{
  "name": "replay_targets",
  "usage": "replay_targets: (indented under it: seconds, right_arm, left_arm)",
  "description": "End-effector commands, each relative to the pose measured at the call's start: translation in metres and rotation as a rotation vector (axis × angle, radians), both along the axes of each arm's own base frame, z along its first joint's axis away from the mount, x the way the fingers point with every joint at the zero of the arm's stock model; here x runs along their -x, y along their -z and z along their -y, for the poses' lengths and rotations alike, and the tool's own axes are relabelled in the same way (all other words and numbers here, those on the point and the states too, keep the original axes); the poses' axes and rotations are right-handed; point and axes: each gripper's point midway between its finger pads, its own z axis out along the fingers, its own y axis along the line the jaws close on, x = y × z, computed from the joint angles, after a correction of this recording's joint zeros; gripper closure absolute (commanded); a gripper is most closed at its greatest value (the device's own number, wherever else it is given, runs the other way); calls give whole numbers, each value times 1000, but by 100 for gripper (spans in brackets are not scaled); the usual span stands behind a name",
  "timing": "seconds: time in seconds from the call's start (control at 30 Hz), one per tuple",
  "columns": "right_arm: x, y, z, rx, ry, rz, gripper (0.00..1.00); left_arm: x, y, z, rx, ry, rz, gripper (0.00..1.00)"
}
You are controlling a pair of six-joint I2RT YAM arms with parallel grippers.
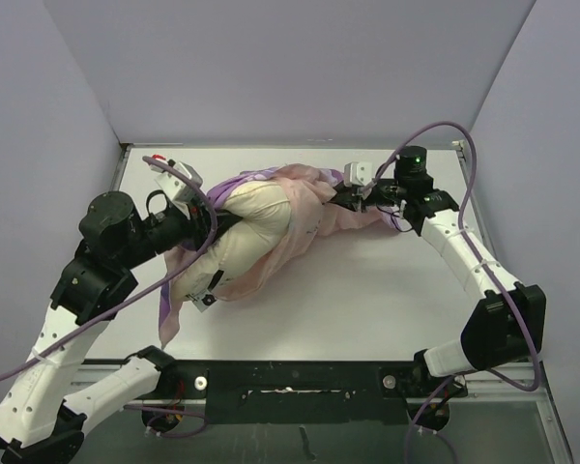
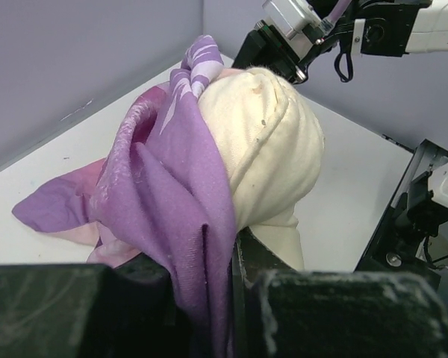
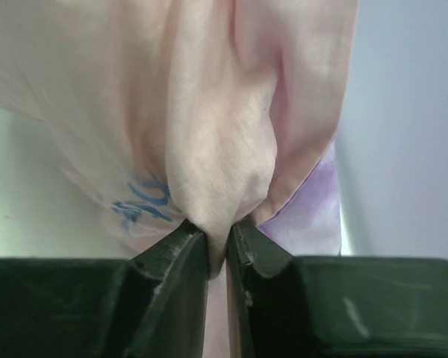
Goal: Put the pillow into the pillowcase
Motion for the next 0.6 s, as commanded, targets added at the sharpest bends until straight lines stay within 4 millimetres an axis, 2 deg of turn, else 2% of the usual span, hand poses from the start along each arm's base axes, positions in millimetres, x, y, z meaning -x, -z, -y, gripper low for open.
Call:
replay_targets:
  seconds: [0.0,0.03,0.13,0.23,0.43,0.53,0.57]
  right_arm:
    - [34,-25,-12,-13,-127,-24,95]
    - [38,-31,-11,-12,-127,-31,99]
    - [45,-59,-2,-5,-111,-9,100]
    - [44,-94,17,26,-32,56,100]
    - [41,-172,54,45,132,238,100]
    - [42,-195,63,37,180,277,100]
    - [41,-198,65,34,194,272,100]
  left_arm:
    - [5,-72,-4,192,-8,246,100]
    - [4,-71,-3,202,-10,242,100]
    - [-5,-65,3,234,-13,205,100]
    - [-21,-58,12,290,-28,137,100]
    - [-73,-38,23,461,-156,-92,100]
    - [-100,-17,24,607,-233,-251,100]
    - [-107,-8,23,654,-251,-306,100]
